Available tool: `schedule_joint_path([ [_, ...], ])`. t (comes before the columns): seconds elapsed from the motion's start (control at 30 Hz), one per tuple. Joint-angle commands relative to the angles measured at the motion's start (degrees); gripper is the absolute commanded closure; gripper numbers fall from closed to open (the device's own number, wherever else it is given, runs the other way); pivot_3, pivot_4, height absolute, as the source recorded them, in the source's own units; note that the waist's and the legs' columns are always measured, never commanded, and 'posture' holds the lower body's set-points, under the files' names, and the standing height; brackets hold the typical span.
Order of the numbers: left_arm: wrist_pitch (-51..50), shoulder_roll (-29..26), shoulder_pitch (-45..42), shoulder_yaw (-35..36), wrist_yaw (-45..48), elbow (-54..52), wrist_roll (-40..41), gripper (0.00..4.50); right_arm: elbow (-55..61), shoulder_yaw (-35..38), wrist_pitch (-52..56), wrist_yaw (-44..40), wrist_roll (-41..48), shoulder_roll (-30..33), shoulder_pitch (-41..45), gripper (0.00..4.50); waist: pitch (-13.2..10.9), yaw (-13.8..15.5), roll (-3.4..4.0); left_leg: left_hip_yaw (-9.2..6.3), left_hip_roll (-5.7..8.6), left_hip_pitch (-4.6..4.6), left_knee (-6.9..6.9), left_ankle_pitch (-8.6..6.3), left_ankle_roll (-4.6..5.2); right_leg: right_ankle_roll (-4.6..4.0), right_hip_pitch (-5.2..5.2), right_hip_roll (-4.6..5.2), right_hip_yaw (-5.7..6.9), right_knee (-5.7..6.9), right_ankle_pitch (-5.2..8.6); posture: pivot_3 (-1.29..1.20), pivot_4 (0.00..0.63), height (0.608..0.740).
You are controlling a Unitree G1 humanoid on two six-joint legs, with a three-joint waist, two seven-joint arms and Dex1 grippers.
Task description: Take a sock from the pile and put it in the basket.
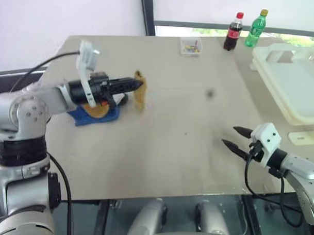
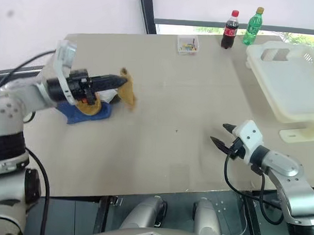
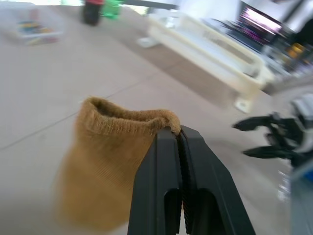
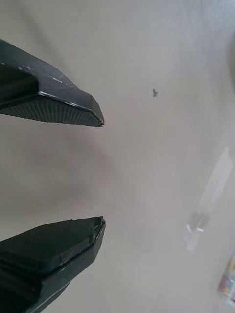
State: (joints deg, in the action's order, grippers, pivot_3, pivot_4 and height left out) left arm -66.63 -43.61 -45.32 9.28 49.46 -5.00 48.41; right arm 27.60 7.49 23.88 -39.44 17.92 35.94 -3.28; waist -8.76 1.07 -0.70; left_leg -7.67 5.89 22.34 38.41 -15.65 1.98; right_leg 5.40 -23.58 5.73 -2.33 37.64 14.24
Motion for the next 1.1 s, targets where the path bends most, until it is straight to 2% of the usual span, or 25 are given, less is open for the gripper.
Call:
schedule_joint_path([
  [0.03,-5.5,8.1,-6.5,-12.9,-2.2,1.5,-2.2,4.5,3.5,2.9,0.7,1.5,0.8,0.5,-0.6,1.48,0.0,-0.1,-0.01,0.0,0.04,0.02,0.03,0.0,0.0,0.0,0.01,0.02,0.0,0.03,0.0,0.0,0.15,0.74],
  [0.13,-5.0,15.4,-8.4,-25.4,-3.4,6.3,-8.6,4.5,4.8,4.4,0.9,2.1,0.5,1.0,-2.5,1.48,0.0,-0.2,-0.03,0.04,0.03,0.06,0.02,0.0,0.01,0.01,-0.02,-0.01,-0.09,0.06,0.0,0.0,0.15,0.74],
  [0.27,3.3,28.4,-8.3,-38.0,-2.6,19.6,-17.8,4.5,7.6,5.8,1.1,3.3,0.2,1.0,-5.7,1.48,0.0,-0.9,-0.02,0.18,0.0,0.13,0.0,0.01,0.01,0.01,-0.17,-0.08,-0.24,0.04,0.0,0.0,0.15,0.74],
  [0.33,10.3,34.4,-8.7,-40.6,-3.8,27.3,-22.9,4.5,9.0,6.4,1.7,4.2,0.2,0.9,-7.1,1.48,0.0,-1.0,-0.05,0.19,-0.02,0.2,0.0,0.01,0.01,0.01,-0.25,-0.11,-0.25,0.04,0.0,0.0,0.15,0.74],
  [0.4,16.3,39.7,-9.1,-39.8,-4.2,33.7,-25.5,4.5,10.2,6.8,2.2,4.9,0.2,0.8,-8.3,1.48,0.0,-0.7,-0.05,0.18,-0.03,0.22,0.02,0.01,0.01,0.01,-0.25,-0.1,-0.24,0.03,0.0,0.0,0.15,0.74],
  [0.47,17.9,41.6,-9.0,-39.3,-1.7,34.3,-26.1,3.86,11.6,7.3,3.2,5.9,0.4,0.5,-9.2,1.44,0.0,-0.5,-0.04,0.22,-0.03,0.17,0.06,0.01,0.01,0.01,-0.19,-0.07,-0.25,0.04,0.0,0.0,0.15,0.74],
  [0.53,17.2,41.4,-8.6,-37.1,-1.0,31.2,-25.5,3.17,13.4,8.0,5.2,6.8,2.1,0.2,-9.1,1.44,0.0,-0.4,-0.04,0.21,-0.03,0.16,0.07,0.01,0.01,0.03,-0.17,-0.06,-0.24,0.07,0.0,0.0,0.15,0.74],
  [0.63,16.2,37.3,-6.5,-31.7,0.0,22.4,-23.0,1.91,15.5,8.9,10.1,8.2,6.0,-0.5,-7.4,1.44,0.0,-0.8,-0.04,0.22,-0.05,0.14,0.06,0.01,0.01,0.03,-0.2,-0.06,-0.27,0.12,0.0,0.0,0.15,0.74],
  [0.7,17.5,32.7,-4.0,-29.0,1.5,14.6,-22.3,1.91,16.0,8.3,13.7,9.2,8.1,-0.7,-5.6,1.44,0.0,-1.6,-0.02,0.22,-0.09,0.14,0.04,0.01,0.01,0.03,-0.26,-0.08,-0.31,0.18,0.0,0.0,0.15,0.74],
  [0.83,18.7,27.5,-0.6,-22.6,-0.1,6.2,-21.4,1.91,13.1,3.6,17.4,10.4,6.8,0.1,-2.3,1.44,0.0,-1.6,0.0,0.21,-0.09,0.15,0.04,0.02,0.0,0.01,-0.29,-0.08,-0.31,0.18,0.0,0.0,0.15,0.74],
  [0.97,21.7,24.4,2.5,-22.1,-1.1,3.6,-24.1,1.91,9.8,-0.2,19.4,10.6,6.0,0.1,0.5,1.44,0.0,-0.7,-0.01,0.18,-0.02,0.15,0.09,0.02,0.0,0.01,-0.22,-0.01,-0.24,0.16,0.0,0.0,0.15,0.74],
  [1.1,29.0,22.5,7.6,-26.4,-1.5,6.3,-30.3,1.91,5.7,-3.7,20.4,10.3,4.9,-0.1,3.0,1.44,0.0,-0.4,-0.01,0.18,-0.03,0.16,0.06,0.01,0.0,0.01,-0.24,-0.04,-0.24,0.13,0.0,0.0,0.15,0.74],
])
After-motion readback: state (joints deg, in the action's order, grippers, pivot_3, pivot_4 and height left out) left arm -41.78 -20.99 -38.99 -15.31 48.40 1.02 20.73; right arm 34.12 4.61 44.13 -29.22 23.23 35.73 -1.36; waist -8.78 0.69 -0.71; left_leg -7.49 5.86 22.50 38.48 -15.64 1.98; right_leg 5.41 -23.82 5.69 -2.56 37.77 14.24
